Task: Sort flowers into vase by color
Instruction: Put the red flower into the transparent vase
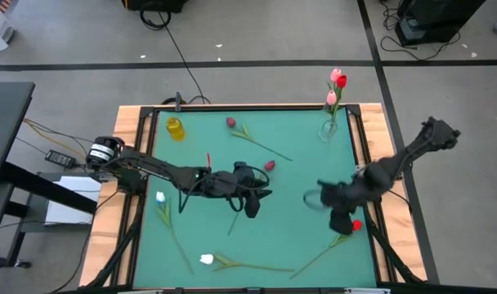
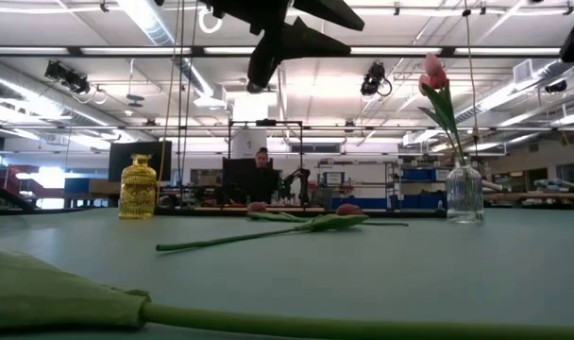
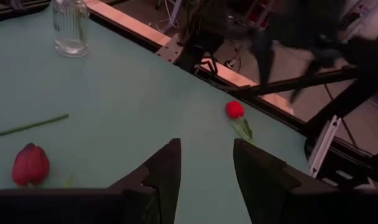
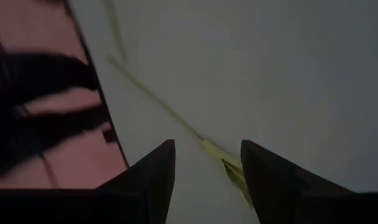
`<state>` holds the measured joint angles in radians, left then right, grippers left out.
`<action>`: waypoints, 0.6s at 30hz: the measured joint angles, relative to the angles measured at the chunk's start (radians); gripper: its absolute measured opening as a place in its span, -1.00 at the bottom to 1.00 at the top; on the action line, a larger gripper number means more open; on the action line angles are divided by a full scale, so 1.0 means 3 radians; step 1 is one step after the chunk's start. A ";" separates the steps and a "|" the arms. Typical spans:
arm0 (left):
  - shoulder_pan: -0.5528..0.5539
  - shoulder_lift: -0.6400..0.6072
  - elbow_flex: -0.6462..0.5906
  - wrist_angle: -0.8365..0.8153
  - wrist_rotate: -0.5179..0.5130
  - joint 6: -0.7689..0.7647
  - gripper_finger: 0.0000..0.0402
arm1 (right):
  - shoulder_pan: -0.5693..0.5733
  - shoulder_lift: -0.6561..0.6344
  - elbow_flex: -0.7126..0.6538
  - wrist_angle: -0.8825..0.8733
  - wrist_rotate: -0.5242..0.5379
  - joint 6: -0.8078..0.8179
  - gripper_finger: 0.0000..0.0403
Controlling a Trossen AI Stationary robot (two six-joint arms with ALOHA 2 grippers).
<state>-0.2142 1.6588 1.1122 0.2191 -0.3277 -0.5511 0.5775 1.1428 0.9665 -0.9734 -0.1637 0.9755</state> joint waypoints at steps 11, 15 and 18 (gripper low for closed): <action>-0.0052 -0.0003 0.0000 -0.0078 0.0478 0.0007 -0.24 | 0.1041 0.1056 0.0000 0.0539 0.0311 -0.0194 -0.09; -0.0202 -0.0004 0.0000 -0.0297 0.0500 -0.0018 -0.28 | 0.1185 0.1373 0.0000 0.0535 0.0302 -0.0436 -0.12; -0.0308 -0.0004 0.0000 -0.0505 0.0500 -0.0017 -0.32 | 0.1253 0.1588 0.0000 0.0477 0.0165 -0.0601 -0.13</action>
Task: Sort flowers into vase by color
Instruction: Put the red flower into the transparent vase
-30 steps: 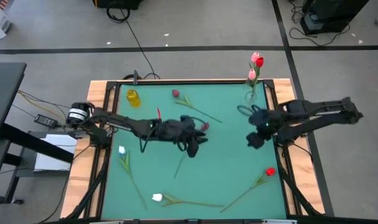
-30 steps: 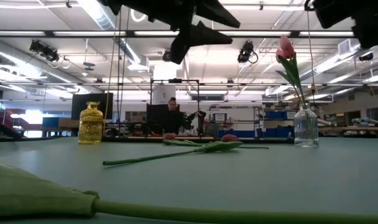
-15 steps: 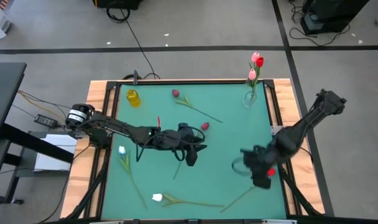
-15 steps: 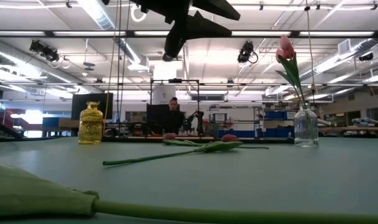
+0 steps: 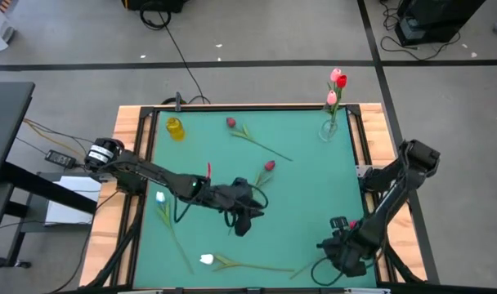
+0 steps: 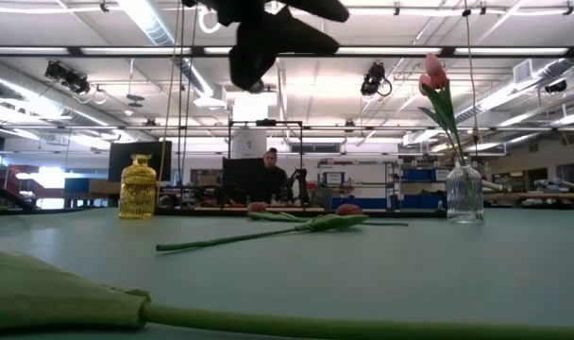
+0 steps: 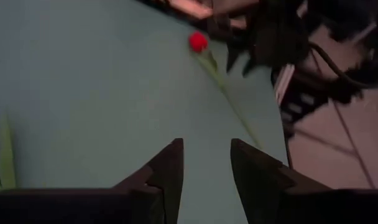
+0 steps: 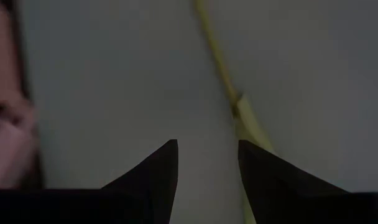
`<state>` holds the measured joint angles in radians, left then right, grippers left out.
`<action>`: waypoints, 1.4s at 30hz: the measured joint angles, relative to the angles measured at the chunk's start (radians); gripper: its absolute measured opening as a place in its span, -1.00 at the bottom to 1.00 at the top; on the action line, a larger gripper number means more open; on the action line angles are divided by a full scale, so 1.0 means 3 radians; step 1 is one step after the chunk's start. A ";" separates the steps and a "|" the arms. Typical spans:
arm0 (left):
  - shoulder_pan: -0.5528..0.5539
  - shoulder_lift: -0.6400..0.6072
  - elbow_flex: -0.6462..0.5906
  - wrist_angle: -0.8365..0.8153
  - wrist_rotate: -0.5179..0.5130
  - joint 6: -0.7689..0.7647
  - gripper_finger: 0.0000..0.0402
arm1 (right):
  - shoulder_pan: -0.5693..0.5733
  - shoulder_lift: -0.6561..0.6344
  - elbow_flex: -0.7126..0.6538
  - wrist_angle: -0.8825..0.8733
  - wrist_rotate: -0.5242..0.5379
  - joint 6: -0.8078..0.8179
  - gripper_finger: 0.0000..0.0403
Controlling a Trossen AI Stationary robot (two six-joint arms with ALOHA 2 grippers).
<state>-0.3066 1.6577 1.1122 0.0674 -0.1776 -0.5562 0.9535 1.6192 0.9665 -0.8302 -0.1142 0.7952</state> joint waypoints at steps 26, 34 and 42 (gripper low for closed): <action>-0.0022 0.0000 0.0000 -0.0230 -0.0071 -0.0120 -0.34 | 0.0047 0.0104 -0.0004 -0.0157 0.0637 -0.0172 -0.20; 0.0072 0.0000 0.0000 -0.0206 -0.0076 -0.0120 -0.34 | 0.0058 0.0154 -0.0251 0.0170 0.0501 -0.0071 -0.20; 0.0162 0.0000 0.0000 -0.0193 -0.0076 -0.0118 -0.34 | 0.0033 0.0142 -0.0361 0.0182 0.0410 0.0005 -0.52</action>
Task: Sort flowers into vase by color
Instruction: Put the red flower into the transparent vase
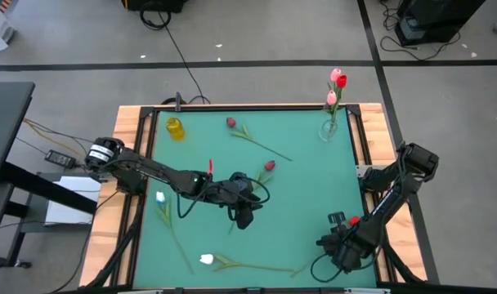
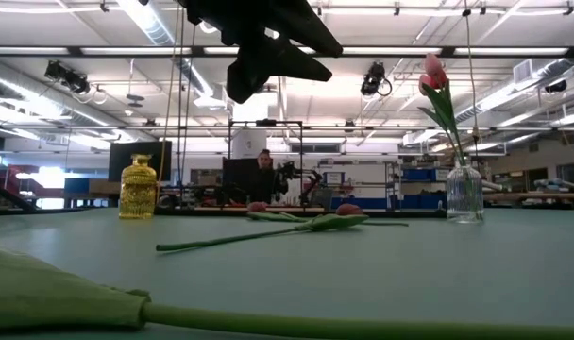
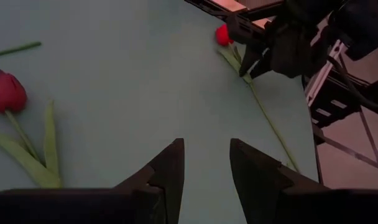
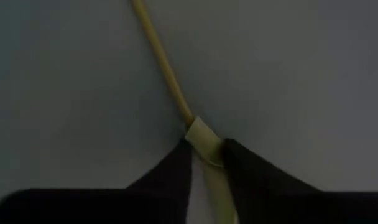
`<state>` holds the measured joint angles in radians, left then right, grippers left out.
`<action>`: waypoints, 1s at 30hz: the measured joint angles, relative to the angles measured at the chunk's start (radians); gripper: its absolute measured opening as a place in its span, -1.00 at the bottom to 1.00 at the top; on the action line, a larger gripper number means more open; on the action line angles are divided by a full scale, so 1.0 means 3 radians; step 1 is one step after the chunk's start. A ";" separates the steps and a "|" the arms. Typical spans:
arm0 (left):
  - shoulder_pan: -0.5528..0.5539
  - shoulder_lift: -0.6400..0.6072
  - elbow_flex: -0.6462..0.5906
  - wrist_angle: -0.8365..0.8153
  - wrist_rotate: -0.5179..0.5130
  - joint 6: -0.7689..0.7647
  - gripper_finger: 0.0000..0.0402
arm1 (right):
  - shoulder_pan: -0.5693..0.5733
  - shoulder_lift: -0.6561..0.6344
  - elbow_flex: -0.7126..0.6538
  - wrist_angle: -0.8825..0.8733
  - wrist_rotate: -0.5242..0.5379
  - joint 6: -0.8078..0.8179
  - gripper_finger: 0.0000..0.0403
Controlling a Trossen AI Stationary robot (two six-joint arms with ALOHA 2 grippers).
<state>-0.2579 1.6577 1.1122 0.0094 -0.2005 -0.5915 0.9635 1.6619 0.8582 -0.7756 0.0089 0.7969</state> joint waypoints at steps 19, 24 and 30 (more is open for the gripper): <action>-0.0017 0.0000 0.0000 0.0001 0.0000 0.0141 -0.34 | -0.1036 -0.0664 0.0213 0.0099 -0.1219 0.0640 -0.96; -0.0086 0.0000 -0.0001 0.0230 0.0007 0.0654 -0.34 | -0.1560 -0.0862 0.0212 0.0375 -0.1530 0.1424 -0.95; -0.0347 -0.0003 -0.0001 0.0937 0.0063 0.1804 -0.34 | -0.2069 -0.0916 0.0213 0.1405 -0.2182 0.2291 -0.87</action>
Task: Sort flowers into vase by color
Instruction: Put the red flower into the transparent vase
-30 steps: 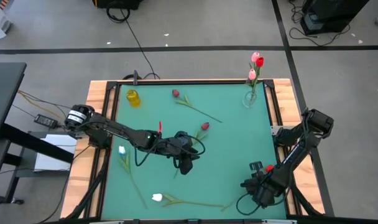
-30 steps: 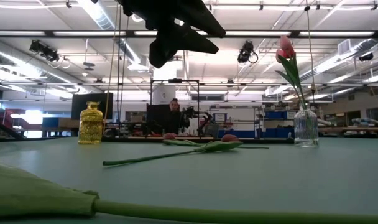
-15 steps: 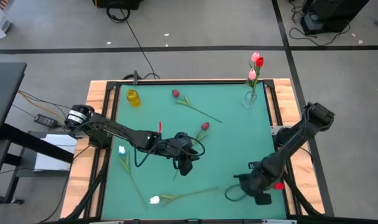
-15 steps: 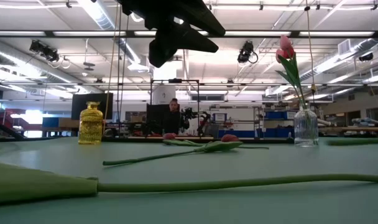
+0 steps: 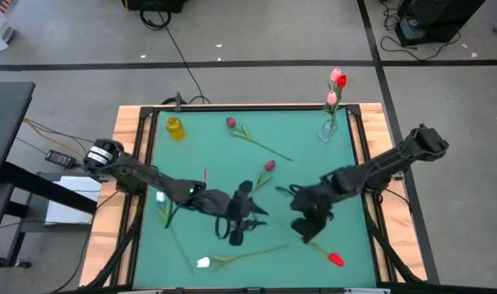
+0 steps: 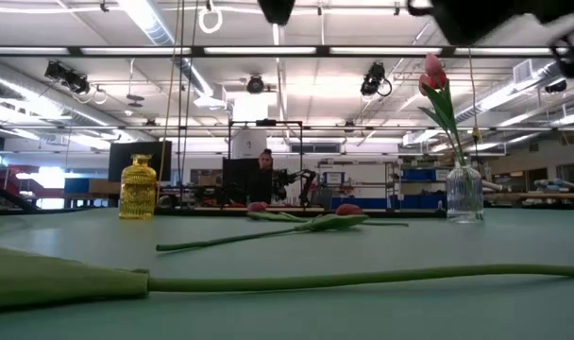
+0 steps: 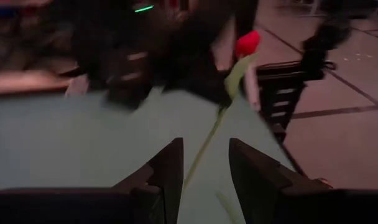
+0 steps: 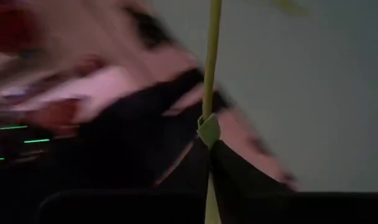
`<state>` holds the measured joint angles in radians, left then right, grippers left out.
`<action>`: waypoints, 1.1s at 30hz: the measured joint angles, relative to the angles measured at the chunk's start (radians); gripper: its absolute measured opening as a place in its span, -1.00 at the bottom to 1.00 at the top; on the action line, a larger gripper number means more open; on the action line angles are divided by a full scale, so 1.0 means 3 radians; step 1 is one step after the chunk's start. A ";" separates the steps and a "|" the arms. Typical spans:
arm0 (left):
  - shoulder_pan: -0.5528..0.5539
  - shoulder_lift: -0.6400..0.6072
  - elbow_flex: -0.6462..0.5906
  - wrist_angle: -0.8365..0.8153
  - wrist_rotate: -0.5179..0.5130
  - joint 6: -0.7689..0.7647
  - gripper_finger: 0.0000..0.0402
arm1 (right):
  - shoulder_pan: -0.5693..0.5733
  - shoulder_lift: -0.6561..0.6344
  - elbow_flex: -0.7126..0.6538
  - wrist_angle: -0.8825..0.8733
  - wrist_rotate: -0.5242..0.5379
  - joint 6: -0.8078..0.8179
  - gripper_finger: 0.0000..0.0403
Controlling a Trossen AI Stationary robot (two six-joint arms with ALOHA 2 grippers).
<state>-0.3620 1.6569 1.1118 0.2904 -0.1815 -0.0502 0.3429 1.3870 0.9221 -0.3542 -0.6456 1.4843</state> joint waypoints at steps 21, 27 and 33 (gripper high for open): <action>0.0020 0.0000 0.0182 -0.0136 -0.0100 0.0582 0.10 | -0.0710 0.0007 0.0004 0.1279 -0.0327 0.0580 -0.86; 0.0042 0.0003 0.0181 -0.0288 -0.0132 0.0573 -0.11 | -0.0778 0.0006 0.0004 0.1343 -0.0353 0.0581 -0.85; 0.0121 0.0003 0.0181 -0.0394 -0.0138 0.0572 -0.41 | -0.0817 0.0006 0.0004 0.1394 -0.0360 0.0579 -0.85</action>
<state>-0.3258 1.6577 1.1660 0.1724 -0.2230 0.1214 0.0977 1.3888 0.9234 0.0640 -0.7536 1.6581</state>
